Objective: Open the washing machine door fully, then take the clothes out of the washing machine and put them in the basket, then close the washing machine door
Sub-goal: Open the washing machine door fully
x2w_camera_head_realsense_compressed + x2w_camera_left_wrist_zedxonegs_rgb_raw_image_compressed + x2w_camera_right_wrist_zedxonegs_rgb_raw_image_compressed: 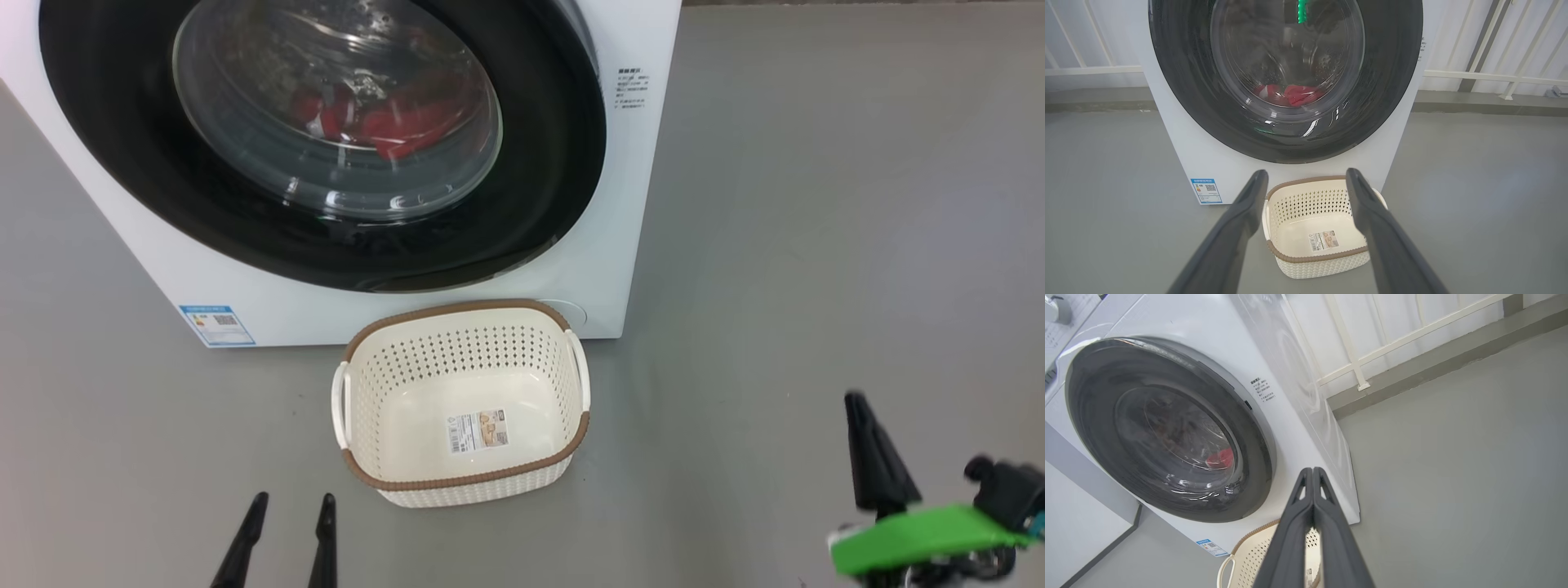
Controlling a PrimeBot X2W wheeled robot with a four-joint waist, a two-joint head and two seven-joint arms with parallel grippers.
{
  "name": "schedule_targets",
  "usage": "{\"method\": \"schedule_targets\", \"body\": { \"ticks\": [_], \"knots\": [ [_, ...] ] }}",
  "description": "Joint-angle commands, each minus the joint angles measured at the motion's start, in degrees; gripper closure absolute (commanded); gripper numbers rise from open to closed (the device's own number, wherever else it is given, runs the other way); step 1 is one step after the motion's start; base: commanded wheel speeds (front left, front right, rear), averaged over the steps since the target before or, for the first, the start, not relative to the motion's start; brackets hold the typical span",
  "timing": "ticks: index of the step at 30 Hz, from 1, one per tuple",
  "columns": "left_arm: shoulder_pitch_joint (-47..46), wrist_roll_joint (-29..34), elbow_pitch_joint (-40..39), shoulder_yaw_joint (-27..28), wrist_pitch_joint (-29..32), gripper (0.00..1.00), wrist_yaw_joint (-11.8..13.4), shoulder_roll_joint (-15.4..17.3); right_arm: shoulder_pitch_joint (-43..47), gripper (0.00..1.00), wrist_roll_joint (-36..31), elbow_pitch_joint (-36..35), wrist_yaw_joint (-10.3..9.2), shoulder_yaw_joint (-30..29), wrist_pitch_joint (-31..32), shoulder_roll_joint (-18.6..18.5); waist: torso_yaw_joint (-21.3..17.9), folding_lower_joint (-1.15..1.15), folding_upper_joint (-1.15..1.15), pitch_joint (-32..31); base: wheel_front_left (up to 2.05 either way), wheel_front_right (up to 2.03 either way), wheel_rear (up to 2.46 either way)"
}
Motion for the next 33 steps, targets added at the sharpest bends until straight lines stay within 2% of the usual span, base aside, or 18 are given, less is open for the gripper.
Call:
{"method": "schedule_targets", "body": {
  "ticks": [1,12,16,22,27,33],
  "knots": [
    [-2.4,-0.4,-1.3,1.2,-0.7,0.00,0.4,0.4,-3.7,1.00,2.1,-1.8,0.01,1.2,-0.5,-0.5,0.3,0.00,0.00,0.4,0.00,0.00,0.00],
    [-6.8,-1.6,-1.3,-2.2,-0.7,0.00,0.5,0.4,-19.4,1.00,15.4,-0.9,0.01,3.2,-0.5,-1.6,3.1,0.00,0.00,5.6,0.00,0.00,0.00],
    [-8.7,-2.2,-1.4,-3.2,-0.7,0.00,0.7,0.4,-25.3,1.00,23.4,-0.3,0.01,4.3,-0.5,-2.8,4.5,0.00,0.00,8.7,0.00,0.00,0.00],
    [-11.5,-3.4,-1.4,-4.7,-0.7,0.00,1.1,0.4,-33.1,1.00,36.7,-0.8,0.01,7.4,0.1,-6.6,6.5,0.00,0.00,13.3,0.00,0.00,0.00],
    [-13.8,-4.6,-1.4,-6.3,-0.7,0.00,1.4,0.4,-39.3,1.00,46.5,-1.9,0.01,9.0,5.2,-9.8,7.8,0.00,0.00,16.9,0.00,0.00,0.00],
    [-16.3,-5.7,-1.2,-8.2,-0.7,0.00,1.8,0.4,-45.6,1.00,53.2,-2.0,0.01,9.8,13.1,-12.5,9.3,0.00,0.00,20.4,0.00,0.00,0.00]
  ]
}}
